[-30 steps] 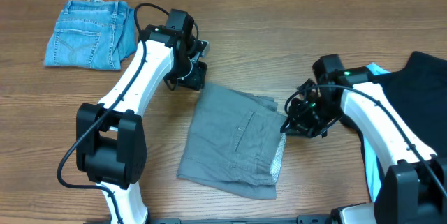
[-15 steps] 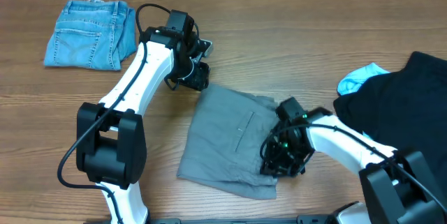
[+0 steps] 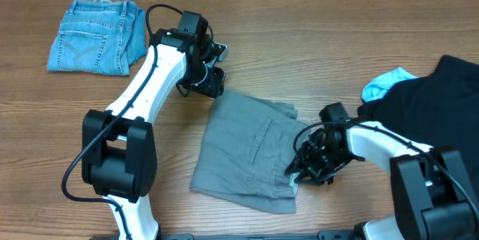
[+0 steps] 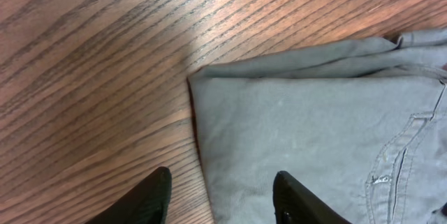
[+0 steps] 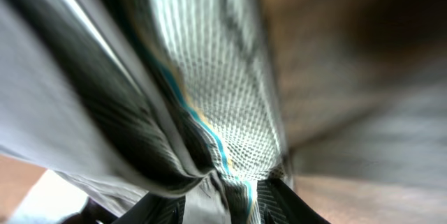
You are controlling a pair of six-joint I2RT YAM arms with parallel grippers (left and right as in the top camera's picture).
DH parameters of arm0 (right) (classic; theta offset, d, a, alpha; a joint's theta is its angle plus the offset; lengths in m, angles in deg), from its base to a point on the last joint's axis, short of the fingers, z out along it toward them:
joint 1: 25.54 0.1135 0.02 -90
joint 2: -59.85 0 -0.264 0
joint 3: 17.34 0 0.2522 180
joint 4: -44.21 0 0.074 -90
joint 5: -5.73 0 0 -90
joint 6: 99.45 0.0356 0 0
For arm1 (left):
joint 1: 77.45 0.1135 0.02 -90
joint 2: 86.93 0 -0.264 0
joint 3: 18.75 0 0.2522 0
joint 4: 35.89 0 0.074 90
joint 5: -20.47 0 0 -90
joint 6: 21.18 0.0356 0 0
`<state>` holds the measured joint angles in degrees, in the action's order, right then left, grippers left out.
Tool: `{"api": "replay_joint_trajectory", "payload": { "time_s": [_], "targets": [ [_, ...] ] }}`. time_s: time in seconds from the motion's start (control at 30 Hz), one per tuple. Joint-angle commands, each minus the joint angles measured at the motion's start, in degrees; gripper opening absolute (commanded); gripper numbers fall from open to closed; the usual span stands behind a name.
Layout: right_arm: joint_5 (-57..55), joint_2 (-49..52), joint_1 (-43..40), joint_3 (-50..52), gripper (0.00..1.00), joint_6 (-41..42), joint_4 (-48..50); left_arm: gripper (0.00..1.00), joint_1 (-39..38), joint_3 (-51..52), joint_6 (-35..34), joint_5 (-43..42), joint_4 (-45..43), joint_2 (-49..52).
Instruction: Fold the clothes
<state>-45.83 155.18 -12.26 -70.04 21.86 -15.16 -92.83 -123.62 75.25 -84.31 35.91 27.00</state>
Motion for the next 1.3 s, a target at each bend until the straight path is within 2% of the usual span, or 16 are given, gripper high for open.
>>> {"api": "replay_joint_trajectory", "payload": {
  "time_s": [0.0, 0.1, 0.33, 0.53, 0.6, 0.67, 0.77, 0.87, 0.97, 1.07, 1.17, 1.27],
  "targets": [
    [-13.7, 2.0, -4.8, -3.9, 0.37, -1.2, 4.2, 0.52, -0.4, 0.4, 1.2, 0.0, -0.1, 0.2],
    [-14.0, 2.0, -6.9, -6.8, 0.33, -2.9, 4.6, 0.56, -0.4, 0.4, 1.3, 0.1, 0.1, 0.2],
    [-15.4, 2.0, -10.4, -17.5, 0.34, -9.2, -0.2, 0.64, -0.4, 0.4, 1.3, 1.9, 0.0, 0.2],
    [-15.3, 1.7, -10.3, -30.5, 0.33, -13.8, -17.2, 0.65, -0.4, 0.4, 1.3, 1.9, -1.7, 0.2],
    [-14.7, 1.7, -9.5, -32.4, 0.32, -13.8, -22.5, 0.61, -0.3, 0.4, 1.3, 1.9, -2.0, 0.2],
    [-14.0, 1.7, -8.0, -32.0, 0.28, -13.8, -25.5, 0.57, -0.3, 0.4, 1.3, 1.9, -2.0, 0.2],
    [-13.9, 1.8, -5.0, -28.5, 0.24, -13.7, -25.1, 0.38, -0.3, 0.4, 1.3, 1.9, -2.1, 0.2],
    [-11.0, 1.8, -1.4, -22.3, 0.15, -13.2, -21.5, 0.27, -0.3, 0.4, 1.3, 1.9, -2.1, 0.2],
    [-7.9, 1.8, 2.7, -15.5, 0.11, -12.9, -17.2, 0.25, -0.3, 0.4, 1.3, 1.9, -1.8, 0.2],
    [-8.9, 1.9, 4.7, -9.6, 0.10, -7.0, -12.1, 0.25, -0.3, 0.4, 1.3, 1.9, -1.8, 0.2],
    [-12.5, 2.2, 3.5, -5.0, 0.10, -0.2, -6.6, 0.25, -0.3, 0.4, 1.3, 1.9, -1.9, 0.2],
    [-19.7, 3.0, -0.4, -4.2, 0.09, 6.5, -6.0, 0.25, -0.3, 0.4, 1.3, 1.9, -1.8, 0.2]
  ]
}}
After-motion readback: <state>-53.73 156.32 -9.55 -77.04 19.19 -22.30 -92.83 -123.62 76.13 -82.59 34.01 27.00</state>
